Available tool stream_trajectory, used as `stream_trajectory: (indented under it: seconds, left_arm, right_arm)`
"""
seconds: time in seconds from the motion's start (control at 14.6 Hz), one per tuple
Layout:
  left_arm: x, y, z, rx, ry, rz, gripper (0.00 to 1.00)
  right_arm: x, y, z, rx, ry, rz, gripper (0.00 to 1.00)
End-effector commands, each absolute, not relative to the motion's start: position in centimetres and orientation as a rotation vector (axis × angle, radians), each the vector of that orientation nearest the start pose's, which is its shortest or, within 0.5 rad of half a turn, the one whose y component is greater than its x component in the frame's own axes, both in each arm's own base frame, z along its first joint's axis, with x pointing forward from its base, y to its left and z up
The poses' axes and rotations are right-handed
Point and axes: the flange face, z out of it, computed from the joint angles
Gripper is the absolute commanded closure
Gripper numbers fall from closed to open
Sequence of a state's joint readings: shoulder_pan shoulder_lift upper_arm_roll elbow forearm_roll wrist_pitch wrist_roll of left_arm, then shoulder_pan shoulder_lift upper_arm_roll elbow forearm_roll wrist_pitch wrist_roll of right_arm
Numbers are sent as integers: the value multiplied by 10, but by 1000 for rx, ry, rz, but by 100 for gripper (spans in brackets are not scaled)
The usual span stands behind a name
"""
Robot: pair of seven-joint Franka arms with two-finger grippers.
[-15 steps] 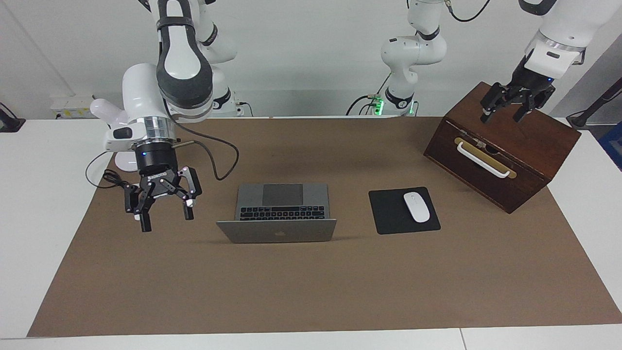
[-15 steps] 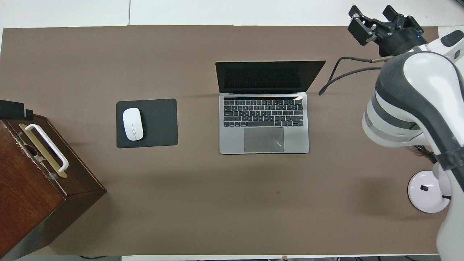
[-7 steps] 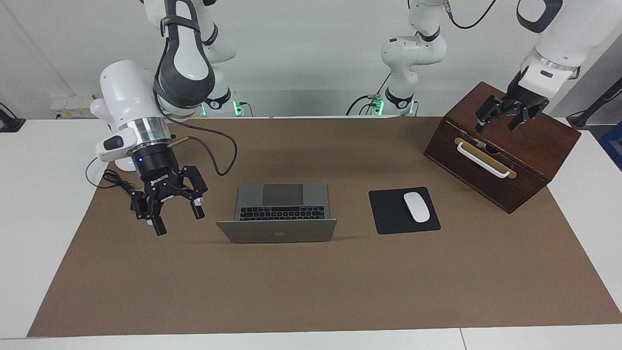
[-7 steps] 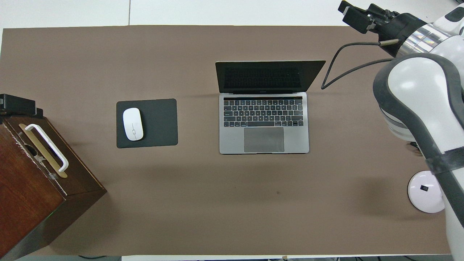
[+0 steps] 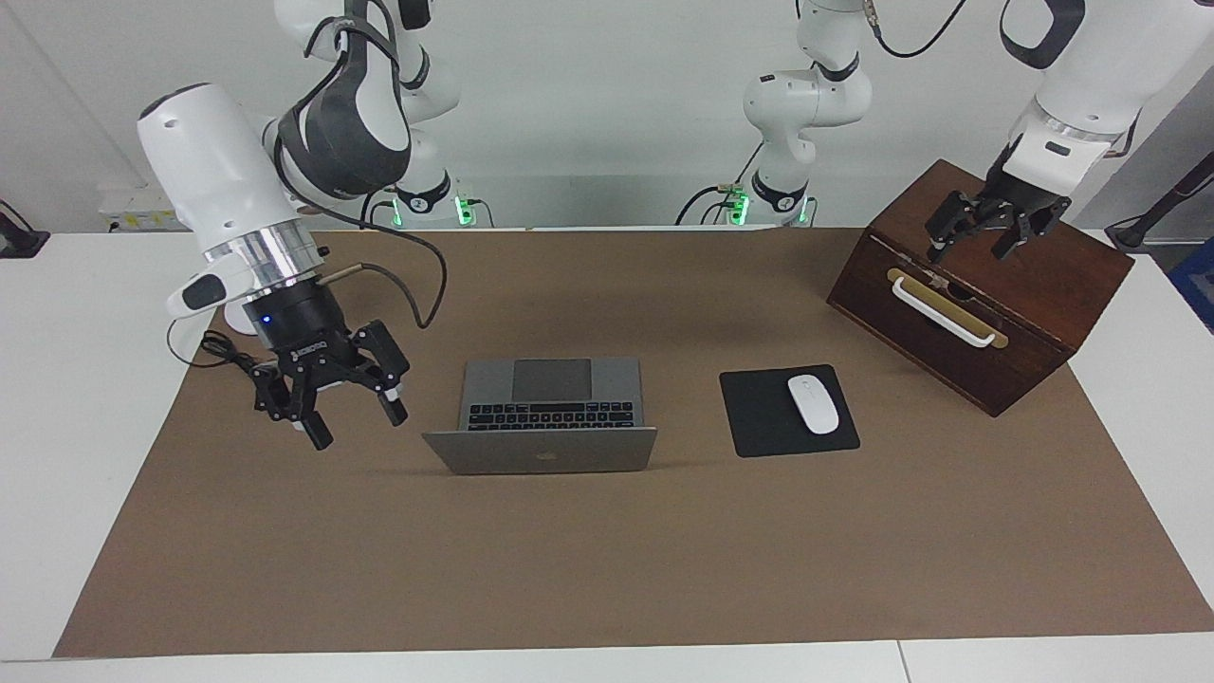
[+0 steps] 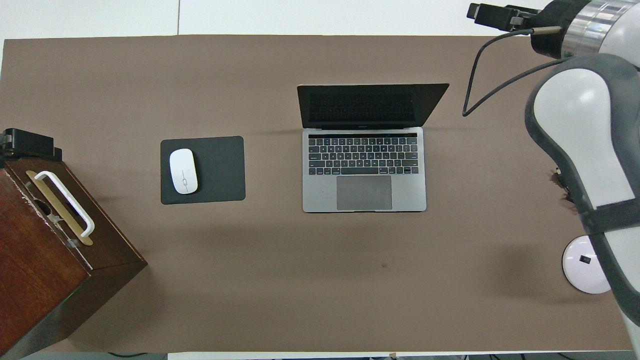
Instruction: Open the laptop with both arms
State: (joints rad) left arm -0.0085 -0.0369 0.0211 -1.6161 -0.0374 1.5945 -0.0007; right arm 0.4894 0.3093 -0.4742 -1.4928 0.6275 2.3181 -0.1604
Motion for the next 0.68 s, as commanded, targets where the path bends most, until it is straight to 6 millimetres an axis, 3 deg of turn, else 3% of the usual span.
stream_trajectory:
  seconds: [0.0, 0.27, 0.62]
  left_arm:
    - [547, 1, 627, -3156, -3, -46, 0]
    - [547, 1, 627, -3162, -3, -39, 0]
    - [544, 3, 626, -3161, -10, -12, 0]
  right_arm:
    - [693, 59, 573, -2716, 139, -638, 0]
    - [683, 53, 587, -2849, 209, -358, 0]
    - [669, 49, 579, -2930, 357, -155, 0]
